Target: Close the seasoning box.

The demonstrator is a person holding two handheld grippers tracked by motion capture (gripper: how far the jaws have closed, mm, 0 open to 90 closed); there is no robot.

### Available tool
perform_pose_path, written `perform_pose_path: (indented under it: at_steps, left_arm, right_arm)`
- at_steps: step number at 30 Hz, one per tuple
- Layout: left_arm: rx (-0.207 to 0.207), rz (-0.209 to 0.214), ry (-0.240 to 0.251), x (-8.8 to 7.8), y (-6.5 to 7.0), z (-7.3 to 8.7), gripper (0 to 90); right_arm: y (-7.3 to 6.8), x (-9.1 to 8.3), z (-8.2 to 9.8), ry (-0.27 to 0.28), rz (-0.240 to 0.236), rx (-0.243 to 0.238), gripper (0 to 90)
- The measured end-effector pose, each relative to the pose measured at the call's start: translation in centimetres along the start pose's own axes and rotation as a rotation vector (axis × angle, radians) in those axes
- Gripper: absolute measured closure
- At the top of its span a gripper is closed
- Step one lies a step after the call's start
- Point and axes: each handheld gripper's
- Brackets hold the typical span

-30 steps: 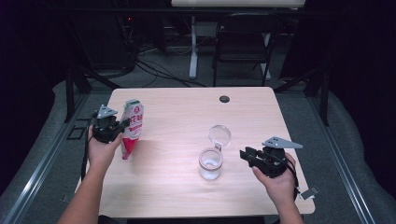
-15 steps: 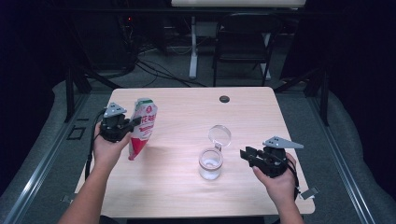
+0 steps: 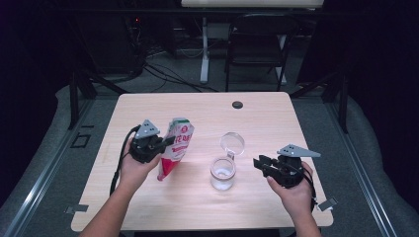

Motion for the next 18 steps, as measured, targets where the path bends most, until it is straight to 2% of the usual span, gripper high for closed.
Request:
perform_pose_path:
  at_steps: [1, 3, 5, 9, 11, 12, 18]
  left_arm:
    - [0.003, 0.010, -0.007, 0.2, 0.3, 0.4, 90.0]
    - [-0.006, 0.042, 0.011, 0.2, 0.7, 1.1, 90.0]
    - [0.001, 0.049, 0.018, 0.1, 1.2, 1.6, 90.0]
    - [0.008, 0.061, 0.016, -0.2, 2.2, 2.6, 90.0]
    - [0.009, 0.068, 0.015, -0.2, 2.7, 3.4, 90.0]
    - [0.008, 0.070, 0.016, -0.2, 2.8, 3.6, 90.0]
    - [0.008, 0.089, -0.013, 0.5, 3.7, 5.3, 90.0]
  right_arm:
    - [-0.1, 0.0, 0.0, -0.001, -0.001, -0.003, 69.4]
    - [-0.2, 0.1, 0.0, -0.003, -0.002, -0.010, 69.4]
    - [-0.4, 0.1, -0.1, -0.003, -0.010, -0.017, 69.4]
    - [-1.1, 0.1, -0.4, -0.007, -0.025, -0.061, 70.8]
    - [-1.5, 0.1, -0.5, -0.009, -0.044, -0.075, 73.6]
    - [-2.0, 0.1, -0.7, -0.017, -0.061, -0.100, 74.6]
    - [-3.6, 0.8, -1.9, -0.020, -0.120, -0.156, 75.2]
Point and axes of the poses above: each handheld gripper's, and its own axes: x roughly forward along the jaws, z roughly out of its underside, y roughly to its right, and after that the axes turned 3 degrees about -y, right-handed
